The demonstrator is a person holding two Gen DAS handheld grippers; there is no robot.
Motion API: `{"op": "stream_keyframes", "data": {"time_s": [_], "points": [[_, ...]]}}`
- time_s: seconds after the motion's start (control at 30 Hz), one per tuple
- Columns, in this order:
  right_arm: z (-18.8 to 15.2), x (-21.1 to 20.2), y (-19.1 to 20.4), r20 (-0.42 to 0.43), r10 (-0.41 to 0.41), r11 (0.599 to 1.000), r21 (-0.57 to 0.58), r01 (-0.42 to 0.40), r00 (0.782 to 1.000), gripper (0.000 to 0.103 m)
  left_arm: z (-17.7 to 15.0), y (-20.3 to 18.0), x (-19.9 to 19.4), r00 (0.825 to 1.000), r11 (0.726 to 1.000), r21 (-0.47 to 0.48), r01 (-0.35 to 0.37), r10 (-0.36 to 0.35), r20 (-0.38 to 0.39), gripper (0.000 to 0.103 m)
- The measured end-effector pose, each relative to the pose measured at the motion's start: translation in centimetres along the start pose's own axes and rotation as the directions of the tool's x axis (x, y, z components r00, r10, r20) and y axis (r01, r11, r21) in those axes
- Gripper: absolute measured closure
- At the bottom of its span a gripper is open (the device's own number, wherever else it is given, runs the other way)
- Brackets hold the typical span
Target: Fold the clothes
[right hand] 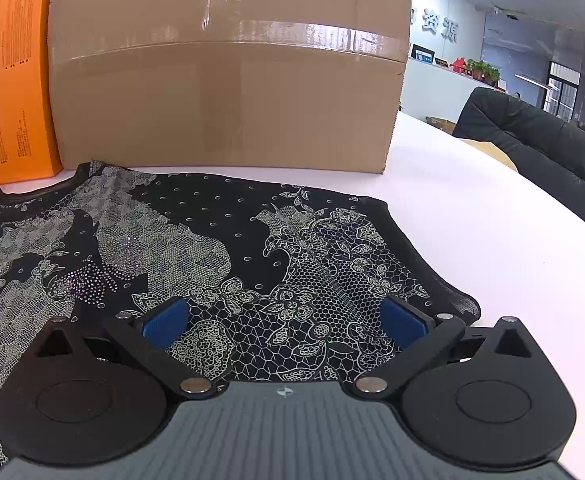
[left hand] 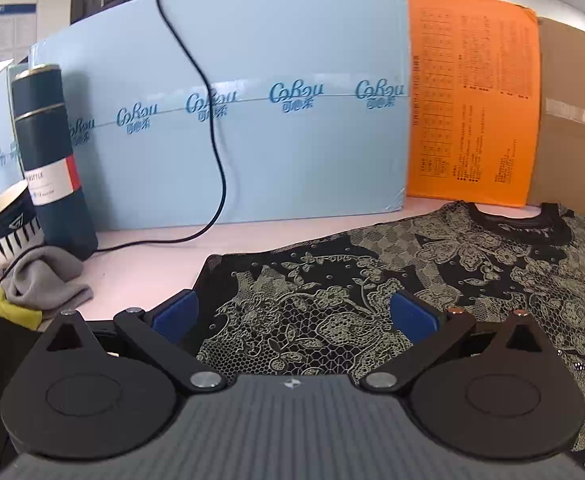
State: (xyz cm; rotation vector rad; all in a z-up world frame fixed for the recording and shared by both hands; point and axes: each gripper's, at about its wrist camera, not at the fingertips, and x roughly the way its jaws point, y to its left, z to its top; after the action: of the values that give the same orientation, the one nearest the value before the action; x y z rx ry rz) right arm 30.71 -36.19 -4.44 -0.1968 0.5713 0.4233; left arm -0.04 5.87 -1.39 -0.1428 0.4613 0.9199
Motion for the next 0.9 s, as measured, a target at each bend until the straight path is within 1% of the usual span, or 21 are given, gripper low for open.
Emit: {"op": "stream_keyframes", "data": {"time_s": [0.1,0.23,0.33,0.43,0.6,0.9], "points": [[0.0,0.0,0.0,-0.001,-0.001,1.0,0.001,0.001,1.0,0.0,0.0,-0.4,-0.2,1.0,0.999,0.041,0.02,-0.021,0.023,0.0],[0.0,0.0,0.1,-0.002,-0.003,1.0,-0.001,0.003,1.0,0.0,-0.2,-1.1,-0.4,0.996,0.992,0.111,0.062,-0.069,0.062,0.0],[0.0,0.0,0.0,-0.002,-0.001,1.0,0.0,0.001,1.0,0.0,-0.5,-2.1,-0.7,0.993,0.982,0.179,0.053,-0.07,0.09,0.0],[0.0,0.0,0.0,-0.002,-0.001,1.0,0.0,0.001,1.0,0.0,-0.7,-2.7,-0.9,0.994,0.975,0.218,0.042,-0.064,0.094,0.0],[0.0,0.1,0.0,-0.002,-0.002,1.0,-0.001,0.002,1.0,0.0,-0.7,-2.8,-0.9,0.995,0.975,0.222,0.031,-0.051,0.086,0.0],[0.1,0.1,-0.1,-0.002,-0.001,1.0,-0.001,0.001,1.0,0.0,-0.8,-2.9,-0.9,0.995,0.972,0.23,0.04,-0.06,0.08,0.0]]}}
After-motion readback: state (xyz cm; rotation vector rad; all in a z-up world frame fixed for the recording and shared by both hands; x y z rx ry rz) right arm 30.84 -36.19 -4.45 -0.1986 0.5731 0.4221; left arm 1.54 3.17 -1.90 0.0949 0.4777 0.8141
